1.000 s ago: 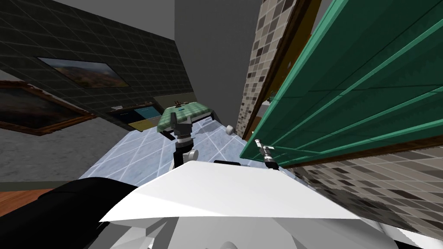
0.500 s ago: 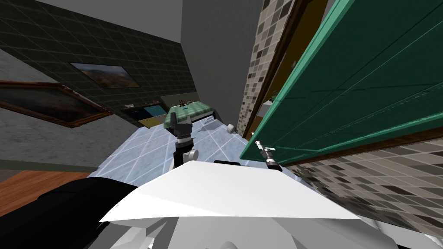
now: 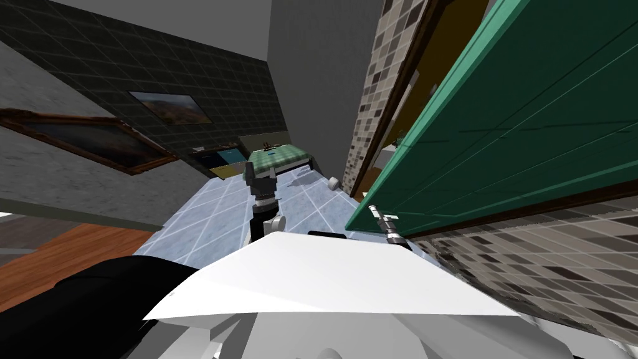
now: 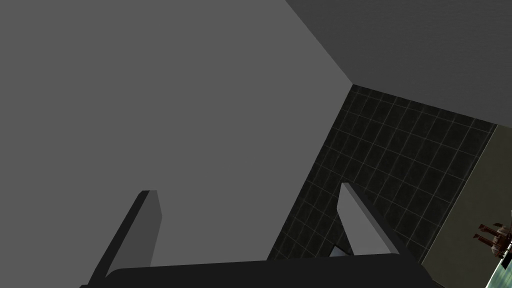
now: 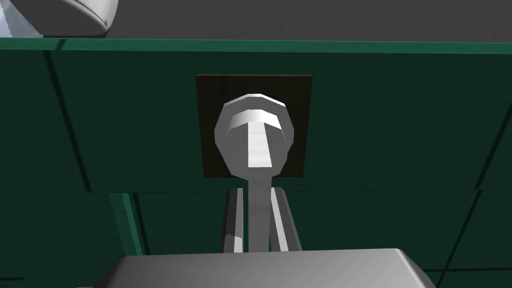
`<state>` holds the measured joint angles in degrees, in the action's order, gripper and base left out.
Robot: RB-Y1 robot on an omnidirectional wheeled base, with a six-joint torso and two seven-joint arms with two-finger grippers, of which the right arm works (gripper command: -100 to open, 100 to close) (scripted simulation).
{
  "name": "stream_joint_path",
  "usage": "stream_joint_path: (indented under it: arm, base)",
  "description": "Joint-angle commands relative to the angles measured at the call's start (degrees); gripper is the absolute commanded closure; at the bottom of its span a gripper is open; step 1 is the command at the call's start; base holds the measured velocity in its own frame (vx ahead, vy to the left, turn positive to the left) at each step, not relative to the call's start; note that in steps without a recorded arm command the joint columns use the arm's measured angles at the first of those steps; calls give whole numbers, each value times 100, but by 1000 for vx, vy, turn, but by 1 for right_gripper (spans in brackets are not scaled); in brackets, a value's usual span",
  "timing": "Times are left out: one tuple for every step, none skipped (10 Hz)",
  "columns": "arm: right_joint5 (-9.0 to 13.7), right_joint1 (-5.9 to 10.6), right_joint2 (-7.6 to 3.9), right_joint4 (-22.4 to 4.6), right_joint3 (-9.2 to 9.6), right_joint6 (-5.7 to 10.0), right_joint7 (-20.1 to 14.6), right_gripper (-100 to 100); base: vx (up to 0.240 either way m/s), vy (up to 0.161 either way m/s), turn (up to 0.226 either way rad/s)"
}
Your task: Pull the door open
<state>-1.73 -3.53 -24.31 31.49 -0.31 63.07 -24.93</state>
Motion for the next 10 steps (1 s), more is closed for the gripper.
stream_joint_path:
  arm:
    - [-46, -97, -54, -27, 58, 144, -82, 100]
    - [-31, -22, -38, -61, 40, 99, -58, 100]
    - [-55, -71, -61, -130, 68, 212, -97, 100]
    - [-59, -80, -69, -141, 72, 238, -105, 100]
    - [-67, -100, -88, -167, 80, 298, -122, 100]
    - [-76, -123, -108, -196, 88, 363, -141, 100]
    - [-86, -146, -130, -227, 98, 432, -162, 100]
    - [-96, -170, -152, -258, 107, 501, -182, 100]
    - [-106, -193, -173, -288, 116, 569, -203, 100]
    - [-115, -214, -193, -316, 125, 633, -221, 100]
  base:
    - [-185, -54, 68]
    - [-82, -20, 11]
    - [-120, -44, 178]
    - [-182, -69, 171]
    - [-206, -70, 135]
    - [-212, -84, 152]
    - [-183, -73, 163]
    - [-186, -74, 182]
    - [-222, -66, 151]
    - [-221, -84, 157]
